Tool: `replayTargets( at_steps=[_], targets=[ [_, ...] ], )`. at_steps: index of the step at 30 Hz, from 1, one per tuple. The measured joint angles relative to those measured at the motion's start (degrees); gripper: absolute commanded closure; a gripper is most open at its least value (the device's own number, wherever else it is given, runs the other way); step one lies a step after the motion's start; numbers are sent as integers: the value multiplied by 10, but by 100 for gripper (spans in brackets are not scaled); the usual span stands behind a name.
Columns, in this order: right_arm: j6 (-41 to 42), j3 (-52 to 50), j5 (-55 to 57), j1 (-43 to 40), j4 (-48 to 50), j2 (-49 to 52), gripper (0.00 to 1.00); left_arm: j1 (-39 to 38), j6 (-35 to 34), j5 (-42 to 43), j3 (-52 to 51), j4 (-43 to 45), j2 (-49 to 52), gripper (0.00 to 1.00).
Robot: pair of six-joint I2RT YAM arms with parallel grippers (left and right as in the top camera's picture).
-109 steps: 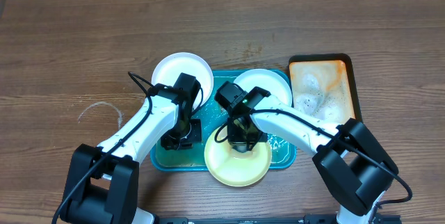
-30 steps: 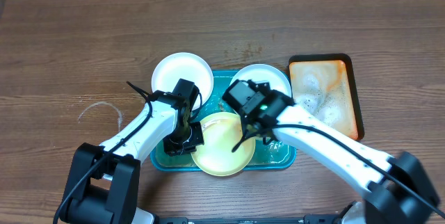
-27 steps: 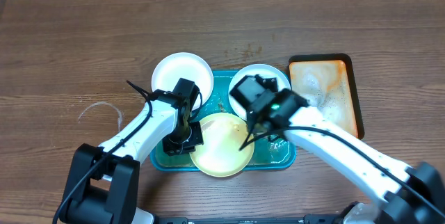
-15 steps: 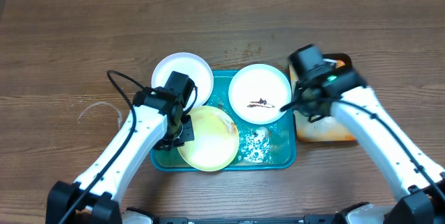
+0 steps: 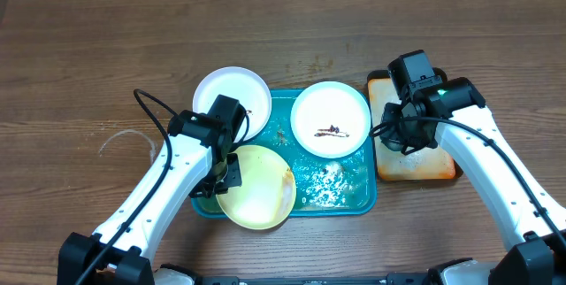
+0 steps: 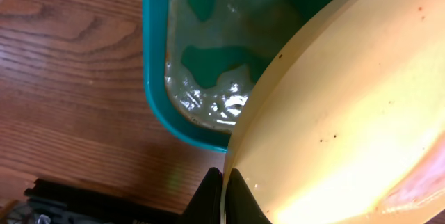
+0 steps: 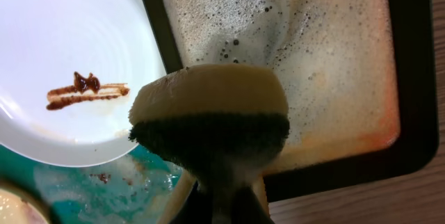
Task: Clean dirty plates on tray and stack at the side
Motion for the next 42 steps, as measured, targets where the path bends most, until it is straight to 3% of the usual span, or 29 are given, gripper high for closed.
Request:
replayTargets(
  at_steps=[8,13,29,42],
  targets=[
    [-103,0,-144,9,35,0,96,0,2,26,23,-1,0,96],
    [-129,0,-200,62,69,1,96,0,2,28,23,-1,0,96],
    [-48,0,-187,239,184,151,96,0,2,33,23,0,0,96],
    [-11,0,-171,259,148,184,96,0,2,33,23,2,0,96]
  ],
)
